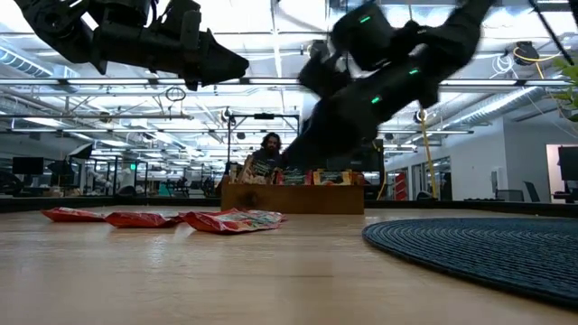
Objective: Pick & Place Tea
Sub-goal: Put the red tea bag into the middle section wooden organizer
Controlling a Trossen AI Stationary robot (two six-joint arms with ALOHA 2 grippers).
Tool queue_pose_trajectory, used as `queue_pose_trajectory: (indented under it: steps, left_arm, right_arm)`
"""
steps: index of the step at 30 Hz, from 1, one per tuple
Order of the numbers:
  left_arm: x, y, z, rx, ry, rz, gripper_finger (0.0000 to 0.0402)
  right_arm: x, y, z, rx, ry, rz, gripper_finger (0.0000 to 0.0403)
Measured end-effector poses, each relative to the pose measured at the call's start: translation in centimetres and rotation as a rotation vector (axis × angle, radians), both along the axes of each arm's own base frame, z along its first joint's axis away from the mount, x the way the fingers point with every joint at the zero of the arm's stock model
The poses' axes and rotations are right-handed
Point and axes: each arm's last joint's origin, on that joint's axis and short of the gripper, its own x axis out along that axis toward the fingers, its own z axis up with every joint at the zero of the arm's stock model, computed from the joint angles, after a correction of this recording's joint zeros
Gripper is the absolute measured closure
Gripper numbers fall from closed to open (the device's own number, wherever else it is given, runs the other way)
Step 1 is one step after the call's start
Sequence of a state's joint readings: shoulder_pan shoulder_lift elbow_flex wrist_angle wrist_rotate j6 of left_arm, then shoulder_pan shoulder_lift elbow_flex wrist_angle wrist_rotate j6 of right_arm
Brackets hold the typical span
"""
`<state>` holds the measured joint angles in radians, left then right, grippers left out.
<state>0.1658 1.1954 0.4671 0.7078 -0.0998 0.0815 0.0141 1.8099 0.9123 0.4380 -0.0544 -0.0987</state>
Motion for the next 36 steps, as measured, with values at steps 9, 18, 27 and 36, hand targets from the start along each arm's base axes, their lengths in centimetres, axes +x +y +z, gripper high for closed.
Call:
queue_pose_trajectory:
  steps: [9, 18, 27, 36]
  left_arm:
    - [0.0, -0.1, -0.2, -0.018, 0.019, -0.014, 0.0241]
    - [0.0, -0.2, -0.5, -0.021, 0.045, -0.019, 0.0239]
    - [0.0, -0.1, -0.5, -0.022, 0.051, -0.017, 0.0229]
    - [0.0, -0.1, -0.5, -0.022, 0.051, -0.017, 0.0243]
  right_arm:
    - [3.2, -3.3, -3.8, 0.025, 0.182, -0.080, 0.0193]
    - [3.3, -3.3, -5.0, 0.220, 0.241, 0.033, 0.0193]
    - [3.4, -1.9, -4.9, 0.215, 0.236, -0.003, 0.0193]
    - [3.5, -0.7, -5.5, 0.052, 0.235, -0.081, 0.0223]
